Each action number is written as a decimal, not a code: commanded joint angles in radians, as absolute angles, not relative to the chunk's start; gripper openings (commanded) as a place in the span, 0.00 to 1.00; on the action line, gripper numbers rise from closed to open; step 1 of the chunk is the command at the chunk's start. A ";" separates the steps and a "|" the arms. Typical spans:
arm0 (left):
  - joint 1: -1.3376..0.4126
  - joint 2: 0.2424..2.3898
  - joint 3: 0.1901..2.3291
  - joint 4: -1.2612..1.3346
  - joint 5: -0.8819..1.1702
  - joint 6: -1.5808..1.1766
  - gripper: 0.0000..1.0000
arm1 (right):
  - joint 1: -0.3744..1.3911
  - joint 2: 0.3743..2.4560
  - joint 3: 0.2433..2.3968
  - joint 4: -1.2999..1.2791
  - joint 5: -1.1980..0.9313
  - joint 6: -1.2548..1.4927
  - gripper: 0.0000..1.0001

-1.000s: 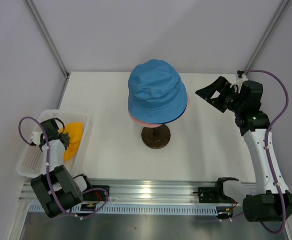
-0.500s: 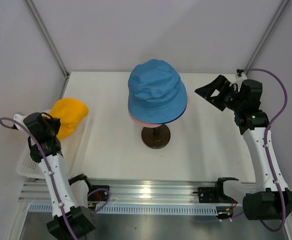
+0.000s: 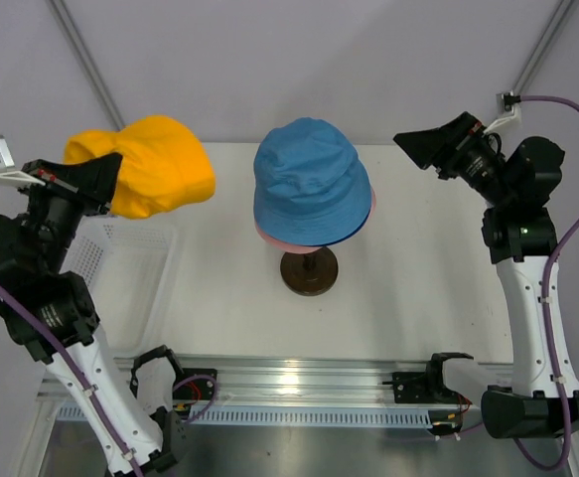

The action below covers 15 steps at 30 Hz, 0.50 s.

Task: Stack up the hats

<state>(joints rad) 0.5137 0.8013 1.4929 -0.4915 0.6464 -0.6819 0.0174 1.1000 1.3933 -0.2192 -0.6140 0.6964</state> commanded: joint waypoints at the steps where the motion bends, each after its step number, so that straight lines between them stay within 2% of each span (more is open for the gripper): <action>1: 0.488 0.870 1.583 -0.324 0.925 -0.833 0.01 | 0.023 1.098 1.445 -0.034 -0.699 0.771 1.00; 5: 0.358 0.969 1.733 -0.255 0.928 -0.911 0.01 | 0.057 1.144 1.546 -0.012 -0.730 0.808 1.00; 8: 0.151 1.067 1.859 -0.281 0.881 -0.888 0.01 | 0.115 1.202 1.673 -0.014 -0.733 0.807 1.00; 10: 0.083 1.126 1.933 -0.301 0.864 -0.887 0.01 | 0.167 1.247 1.753 -0.029 -0.736 0.814 0.99; 15: -0.106 1.299 2.115 -0.336 0.802 -0.873 0.01 | 0.277 1.292 1.775 -0.012 -0.727 0.890 0.99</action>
